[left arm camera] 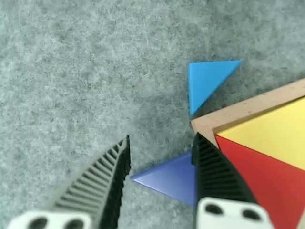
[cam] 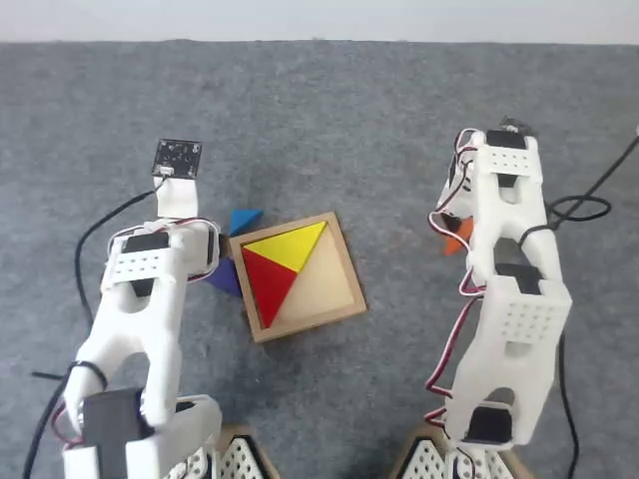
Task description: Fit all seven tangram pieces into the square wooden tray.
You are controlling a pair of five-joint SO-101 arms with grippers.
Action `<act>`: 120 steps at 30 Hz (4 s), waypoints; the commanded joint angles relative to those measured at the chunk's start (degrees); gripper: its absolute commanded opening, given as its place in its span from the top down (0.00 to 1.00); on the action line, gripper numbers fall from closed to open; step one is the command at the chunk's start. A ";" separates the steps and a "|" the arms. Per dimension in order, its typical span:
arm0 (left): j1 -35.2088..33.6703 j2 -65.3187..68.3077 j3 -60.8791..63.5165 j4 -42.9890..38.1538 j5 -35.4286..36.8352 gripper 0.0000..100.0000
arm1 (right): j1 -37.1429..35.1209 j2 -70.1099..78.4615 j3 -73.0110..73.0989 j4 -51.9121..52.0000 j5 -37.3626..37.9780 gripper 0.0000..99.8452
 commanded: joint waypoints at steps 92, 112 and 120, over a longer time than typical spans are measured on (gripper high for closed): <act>-0.09 -2.55 -0.13 -2.29 0.26 0.79 | -4.18 -7.43 8.88 -6.64 45.89 0.86; -0.09 -2.55 -0.13 -2.11 0.26 0.79 | 1.98 8.40 -10.99 3.56 50.29 0.77; -0.18 -2.55 -0.13 -2.11 0.26 0.79 | 0.04 9.36 -11.60 7.96 47.21 0.94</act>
